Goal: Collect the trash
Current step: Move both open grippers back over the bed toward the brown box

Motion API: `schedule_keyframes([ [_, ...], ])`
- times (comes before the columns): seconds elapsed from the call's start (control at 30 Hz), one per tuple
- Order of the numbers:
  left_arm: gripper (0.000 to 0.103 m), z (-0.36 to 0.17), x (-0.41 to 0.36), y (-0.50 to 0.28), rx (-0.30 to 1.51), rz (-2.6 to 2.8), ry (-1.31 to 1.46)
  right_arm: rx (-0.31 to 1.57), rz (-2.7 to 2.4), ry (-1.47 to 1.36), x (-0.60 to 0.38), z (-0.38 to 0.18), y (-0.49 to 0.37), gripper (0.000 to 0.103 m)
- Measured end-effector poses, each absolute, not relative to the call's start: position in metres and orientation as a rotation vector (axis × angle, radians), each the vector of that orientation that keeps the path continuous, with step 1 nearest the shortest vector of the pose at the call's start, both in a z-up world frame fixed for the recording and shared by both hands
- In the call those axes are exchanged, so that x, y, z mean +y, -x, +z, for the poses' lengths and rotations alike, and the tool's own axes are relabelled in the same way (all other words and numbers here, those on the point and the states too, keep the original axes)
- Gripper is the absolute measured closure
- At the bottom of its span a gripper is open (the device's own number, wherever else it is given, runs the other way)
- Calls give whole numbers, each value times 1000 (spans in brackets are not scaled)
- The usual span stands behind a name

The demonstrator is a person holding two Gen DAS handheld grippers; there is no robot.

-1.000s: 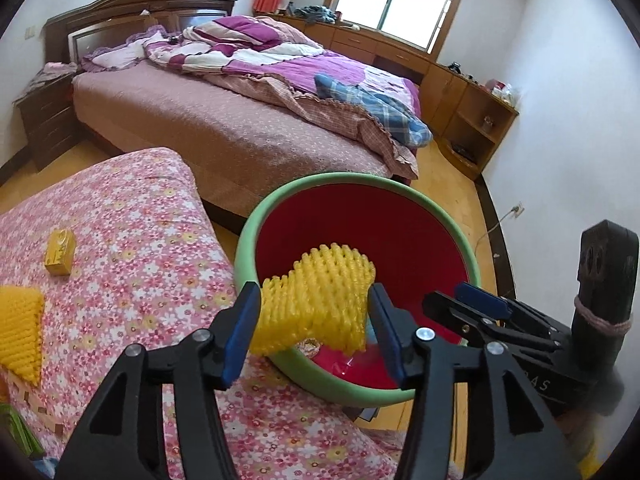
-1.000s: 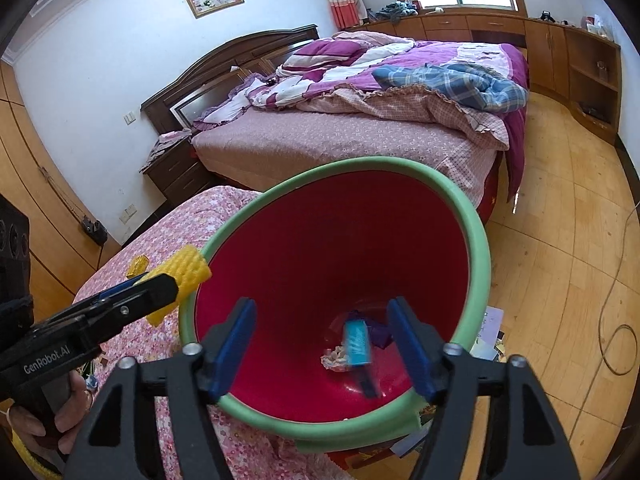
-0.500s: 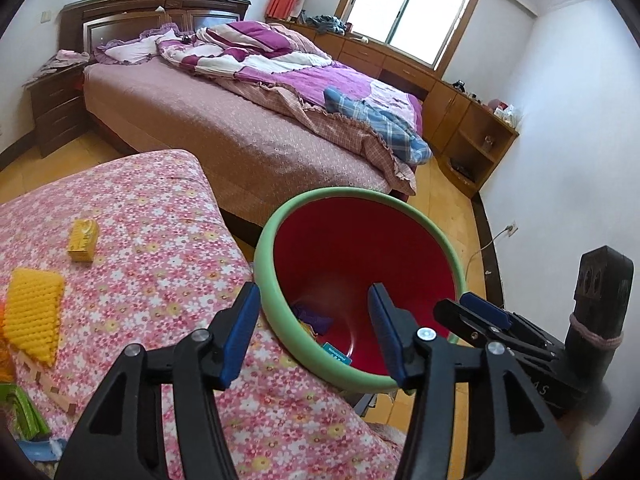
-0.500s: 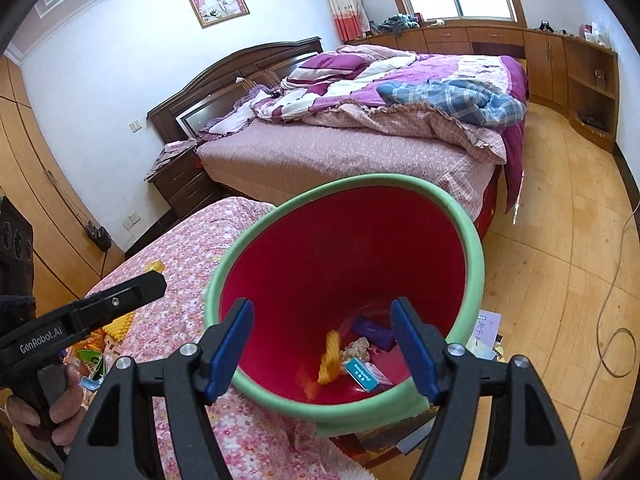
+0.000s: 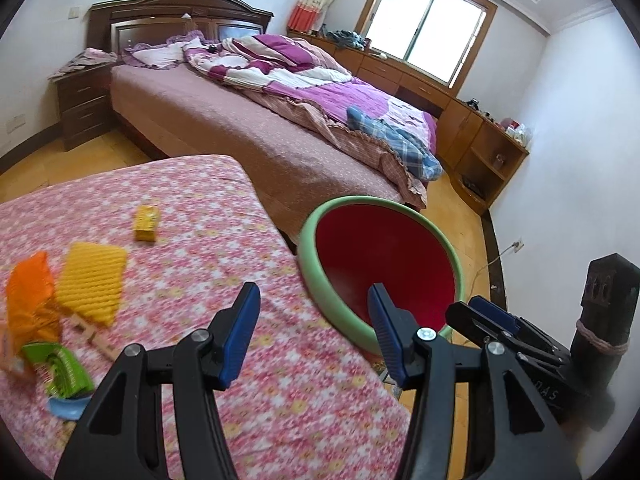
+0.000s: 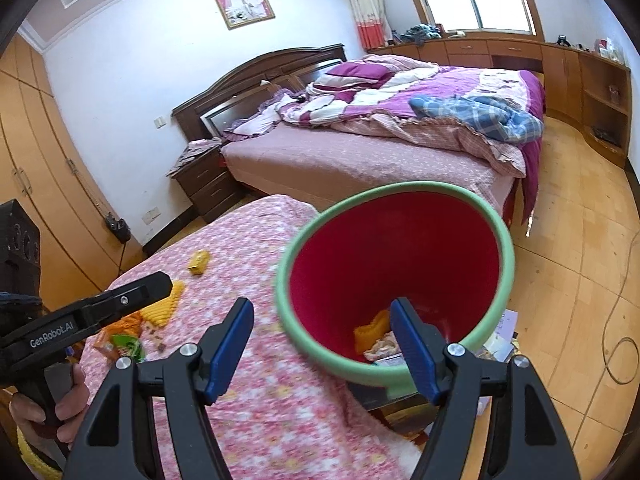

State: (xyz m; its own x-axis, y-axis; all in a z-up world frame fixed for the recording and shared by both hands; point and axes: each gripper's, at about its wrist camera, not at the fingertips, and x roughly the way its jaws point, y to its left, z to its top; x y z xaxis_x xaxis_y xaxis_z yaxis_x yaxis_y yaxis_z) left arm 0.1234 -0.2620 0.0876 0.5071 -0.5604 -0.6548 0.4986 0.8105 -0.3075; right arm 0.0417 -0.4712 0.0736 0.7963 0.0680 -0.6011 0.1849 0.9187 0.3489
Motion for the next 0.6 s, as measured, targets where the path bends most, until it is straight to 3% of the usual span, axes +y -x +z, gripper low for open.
schedule_keyframes([
  [0.6,47,106,-163,-94,775,-510,115,645,63,-371,-385,97,-35,30],
])
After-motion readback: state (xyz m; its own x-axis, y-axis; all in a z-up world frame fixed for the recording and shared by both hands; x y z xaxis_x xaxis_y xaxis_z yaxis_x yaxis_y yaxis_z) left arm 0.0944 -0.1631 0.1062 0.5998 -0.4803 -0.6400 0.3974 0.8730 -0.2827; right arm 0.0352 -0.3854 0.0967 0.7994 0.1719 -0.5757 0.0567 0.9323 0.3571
